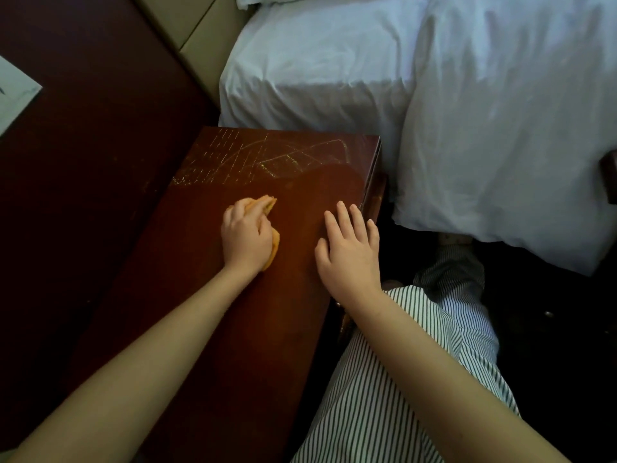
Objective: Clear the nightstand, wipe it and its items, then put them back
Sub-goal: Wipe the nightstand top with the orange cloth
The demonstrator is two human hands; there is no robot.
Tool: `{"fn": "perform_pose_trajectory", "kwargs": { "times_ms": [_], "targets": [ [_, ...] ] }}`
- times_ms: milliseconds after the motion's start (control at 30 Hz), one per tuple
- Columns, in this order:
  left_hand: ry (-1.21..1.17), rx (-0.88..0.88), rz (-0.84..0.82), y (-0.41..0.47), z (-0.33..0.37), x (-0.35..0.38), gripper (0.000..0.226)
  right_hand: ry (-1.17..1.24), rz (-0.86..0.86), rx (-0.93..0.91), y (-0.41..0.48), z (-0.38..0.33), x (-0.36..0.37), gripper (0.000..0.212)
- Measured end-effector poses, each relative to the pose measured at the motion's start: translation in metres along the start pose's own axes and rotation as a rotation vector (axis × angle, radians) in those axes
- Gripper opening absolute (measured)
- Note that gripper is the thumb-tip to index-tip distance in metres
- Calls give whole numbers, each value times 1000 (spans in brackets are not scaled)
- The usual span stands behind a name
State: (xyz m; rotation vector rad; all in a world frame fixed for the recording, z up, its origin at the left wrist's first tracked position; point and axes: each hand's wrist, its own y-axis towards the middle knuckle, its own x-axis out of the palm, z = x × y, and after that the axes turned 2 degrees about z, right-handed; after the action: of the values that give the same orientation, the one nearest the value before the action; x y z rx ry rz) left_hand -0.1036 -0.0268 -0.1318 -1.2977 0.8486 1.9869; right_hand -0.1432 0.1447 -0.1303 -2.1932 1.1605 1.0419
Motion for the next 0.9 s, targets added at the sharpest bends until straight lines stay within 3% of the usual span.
{"fn": "perform_pose_trajectory", "kwargs": {
  "times_ms": [133, 200, 433, 533, 700, 800, 900],
  "targets": [
    [18, -198, 67, 28, 27, 17, 39, -3, 4, 13, 0, 5, -3, 52],
    [21, -202, 74, 33, 42, 25, 39, -1, 7, 24, 0, 7, -4, 52],
    [-49, 157, -86, -7, 43, 18, 39, 13, -13, 33, 2, 7, -4, 53],
    [-72, 217, -127, -29, 22, 2, 39, 28, -7, 32, 2, 8, -4, 53],
    [-15, 40, -5, -20, 14, 3, 38, 11, -5, 30, -3, 12, -6, 53],
    [-2, -155, 65, -1, 34, 17, 38, -6, -17, 26, -6, 14, -6, 54],
    [24, -206, 68, 14, 64, 29, 39, -1, 3, 57, -6, 19, -9, 55]
  ]
}}
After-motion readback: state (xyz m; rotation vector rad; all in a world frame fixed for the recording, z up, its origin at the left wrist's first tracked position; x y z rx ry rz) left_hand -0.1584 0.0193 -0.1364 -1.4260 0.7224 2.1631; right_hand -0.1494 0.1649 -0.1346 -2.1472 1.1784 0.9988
